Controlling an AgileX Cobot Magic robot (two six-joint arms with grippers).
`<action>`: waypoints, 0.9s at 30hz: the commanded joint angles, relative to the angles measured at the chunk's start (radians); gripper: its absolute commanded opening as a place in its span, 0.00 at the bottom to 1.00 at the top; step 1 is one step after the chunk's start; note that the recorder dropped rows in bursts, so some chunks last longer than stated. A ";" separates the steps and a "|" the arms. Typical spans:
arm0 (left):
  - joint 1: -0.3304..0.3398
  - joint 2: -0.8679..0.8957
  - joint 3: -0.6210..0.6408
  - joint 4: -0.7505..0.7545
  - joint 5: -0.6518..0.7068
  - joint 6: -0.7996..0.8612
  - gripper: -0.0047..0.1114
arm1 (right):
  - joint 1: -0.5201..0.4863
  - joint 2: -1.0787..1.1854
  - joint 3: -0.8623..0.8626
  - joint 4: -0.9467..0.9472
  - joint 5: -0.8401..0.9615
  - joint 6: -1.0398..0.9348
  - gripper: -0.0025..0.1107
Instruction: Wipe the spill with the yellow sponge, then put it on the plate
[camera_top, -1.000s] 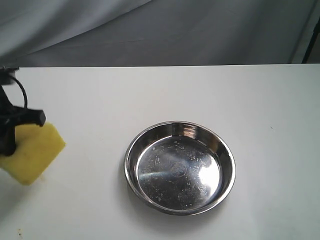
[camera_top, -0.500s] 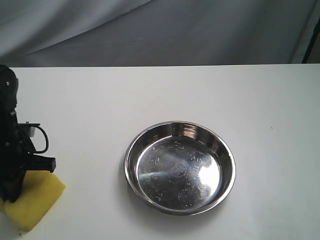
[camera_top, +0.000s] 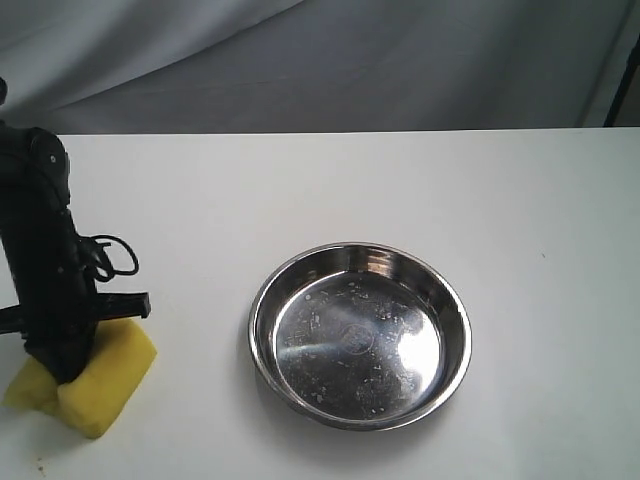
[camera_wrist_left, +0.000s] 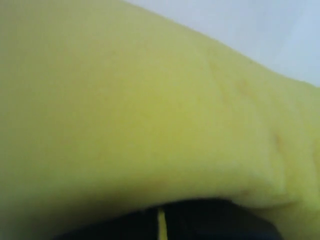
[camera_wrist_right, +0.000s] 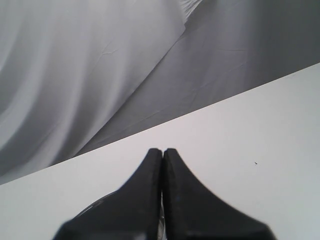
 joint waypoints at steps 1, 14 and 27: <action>-0.028 0.028 -0.038 -0.141 -0.266 0.058 0.04 | 0.002 -0.003 0.004 -0.013 -0.004 -0.002 0.02; -0.054 0.026 0.041 0.098 -0.220 0.013 0.04 | 0.002 -0.003 0.004 -0.013 -0.004 -0.002 0.02; -0.054 -0.182 0.421 0.182 -0.352 -0.006 0.04 | 0.002 -0.003 0.004 -0.013 -0.004 -0.002 0.02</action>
